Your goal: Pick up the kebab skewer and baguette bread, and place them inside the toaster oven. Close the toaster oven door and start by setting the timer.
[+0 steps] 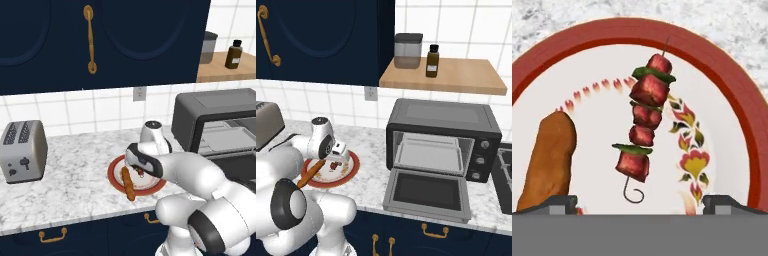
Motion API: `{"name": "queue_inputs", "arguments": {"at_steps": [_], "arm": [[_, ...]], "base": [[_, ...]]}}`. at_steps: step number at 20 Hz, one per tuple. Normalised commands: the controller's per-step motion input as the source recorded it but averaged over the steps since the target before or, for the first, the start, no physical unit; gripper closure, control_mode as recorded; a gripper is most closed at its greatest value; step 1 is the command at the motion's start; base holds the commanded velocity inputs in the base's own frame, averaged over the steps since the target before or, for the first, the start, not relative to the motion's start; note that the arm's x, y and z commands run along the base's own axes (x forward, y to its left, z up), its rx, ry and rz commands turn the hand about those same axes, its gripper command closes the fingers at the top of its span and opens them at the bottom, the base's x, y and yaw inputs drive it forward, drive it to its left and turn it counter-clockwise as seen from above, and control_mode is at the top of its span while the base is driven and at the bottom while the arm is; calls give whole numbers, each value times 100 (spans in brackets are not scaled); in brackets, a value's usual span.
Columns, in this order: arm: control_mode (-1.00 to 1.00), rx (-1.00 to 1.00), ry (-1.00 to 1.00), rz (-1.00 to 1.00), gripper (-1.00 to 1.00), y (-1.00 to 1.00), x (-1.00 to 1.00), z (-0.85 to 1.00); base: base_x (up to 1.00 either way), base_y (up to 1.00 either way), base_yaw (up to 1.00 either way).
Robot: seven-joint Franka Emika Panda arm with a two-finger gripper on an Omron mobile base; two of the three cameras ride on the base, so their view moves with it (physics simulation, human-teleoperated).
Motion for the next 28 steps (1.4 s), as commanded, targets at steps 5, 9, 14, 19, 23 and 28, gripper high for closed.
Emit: {"name": "queue_inputs", "arguments": {"at_steps": [5,9,14,19,23,28], "arm": [[-100,0,6,0,-100,0,23,-24],[-100,0,5,0,-100,0,13,-19],[-100,0,1,-3,-100,0,4,-22],[-100,0,1,-13,-100,0,0,-26],[-100,0,0,-11,-100,-2,0,-17],[-100,0,1,-11,100,-4,0,-12]], "base": [[0,0,0],[0,0,0],[0,0,0],[0,0,0],[0,0,0],[0,0,0]]}}
